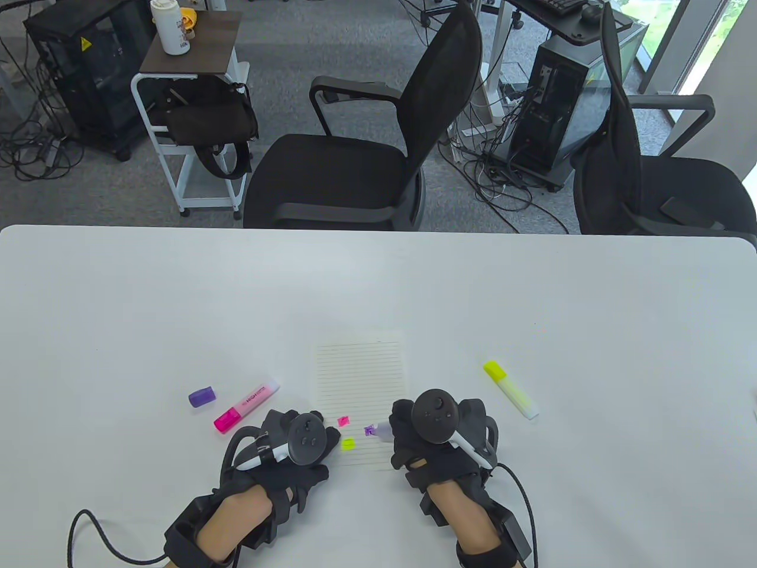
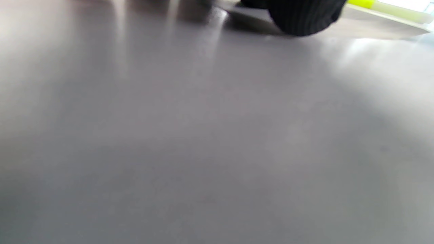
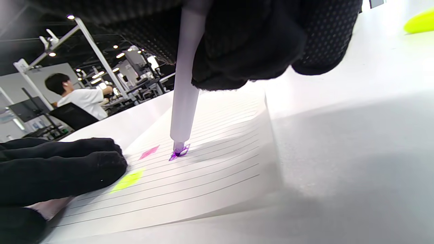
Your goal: Apply highlighter ink on paper
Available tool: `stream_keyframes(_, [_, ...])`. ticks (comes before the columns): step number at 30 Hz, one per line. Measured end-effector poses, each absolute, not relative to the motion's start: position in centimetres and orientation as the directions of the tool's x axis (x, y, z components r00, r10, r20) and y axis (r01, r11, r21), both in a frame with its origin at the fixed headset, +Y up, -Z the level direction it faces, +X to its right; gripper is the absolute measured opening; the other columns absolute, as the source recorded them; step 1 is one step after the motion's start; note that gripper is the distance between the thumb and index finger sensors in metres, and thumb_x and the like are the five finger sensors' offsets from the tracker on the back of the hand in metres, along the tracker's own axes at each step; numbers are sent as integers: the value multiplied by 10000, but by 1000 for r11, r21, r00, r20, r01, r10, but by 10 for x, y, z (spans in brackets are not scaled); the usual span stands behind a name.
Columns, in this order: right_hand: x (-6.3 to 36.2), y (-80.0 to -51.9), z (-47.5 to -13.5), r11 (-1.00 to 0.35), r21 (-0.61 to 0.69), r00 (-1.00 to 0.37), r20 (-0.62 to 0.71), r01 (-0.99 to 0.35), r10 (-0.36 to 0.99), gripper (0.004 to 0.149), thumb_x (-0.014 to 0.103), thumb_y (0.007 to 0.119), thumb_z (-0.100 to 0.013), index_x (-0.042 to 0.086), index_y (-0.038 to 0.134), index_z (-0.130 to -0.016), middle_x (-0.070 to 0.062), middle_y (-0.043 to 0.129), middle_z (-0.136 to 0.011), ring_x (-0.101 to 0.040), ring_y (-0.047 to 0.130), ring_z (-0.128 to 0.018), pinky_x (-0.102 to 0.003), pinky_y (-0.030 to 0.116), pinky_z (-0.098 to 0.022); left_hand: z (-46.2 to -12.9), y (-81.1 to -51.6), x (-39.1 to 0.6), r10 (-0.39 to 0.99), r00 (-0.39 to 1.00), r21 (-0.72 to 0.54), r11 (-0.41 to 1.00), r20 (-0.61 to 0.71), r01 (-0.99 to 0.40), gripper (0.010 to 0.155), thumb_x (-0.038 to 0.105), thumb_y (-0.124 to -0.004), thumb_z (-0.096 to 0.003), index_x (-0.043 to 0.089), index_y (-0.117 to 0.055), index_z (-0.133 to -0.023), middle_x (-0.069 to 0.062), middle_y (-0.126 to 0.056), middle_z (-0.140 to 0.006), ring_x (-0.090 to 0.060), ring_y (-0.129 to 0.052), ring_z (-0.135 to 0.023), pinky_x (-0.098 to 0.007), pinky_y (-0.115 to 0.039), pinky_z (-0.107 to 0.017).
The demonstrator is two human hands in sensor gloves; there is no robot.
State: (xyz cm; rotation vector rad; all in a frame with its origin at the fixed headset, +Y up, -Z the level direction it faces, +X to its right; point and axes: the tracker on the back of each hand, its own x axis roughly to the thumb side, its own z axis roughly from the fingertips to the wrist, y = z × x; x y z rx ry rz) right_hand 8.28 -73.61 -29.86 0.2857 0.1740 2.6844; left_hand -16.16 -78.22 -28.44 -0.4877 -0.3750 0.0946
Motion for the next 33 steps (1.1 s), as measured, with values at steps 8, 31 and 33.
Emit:
stream_keyframes(8, [82,-732,-296,-924,124,-914,146,-362,378,366,348,776,-617,162,802,-931,-122,956,-646,-276,940,-350,-552,771,-564,-284,-782,-162,177,928,-474,881,328,0,666,512,-687,-465,408,-405,-1060,35,-241,-1150,-395,-281,-1076,-672,-278,-724])
stream_keyframes(31, [73,-725,-292,-953,95,-925,230,-286,301,366,356,800,-603,195,815,-931,-108,968,-681,-293,950,-388,-554,763,-586,-285,-783,-162,179,928,-475,880,326,-3,667,511,-689,-465,408,-405,-1060,36,-240,-1151,-394,-279,-1077,-672,-278,-724])
stream_keyframes(33, [73,-725,-292,-956,106,-933,215,-273,290,364,354,797,-604,194,815,-930,-109,968,-681,-294,951,-387,-555,763,-585,-285,-783,-162,180,928,-475,880,326,-3,666,511,-689,-465,410,-405,-1059,36,-240,-1150,-394,-280,-1076,-671,-278,-725])
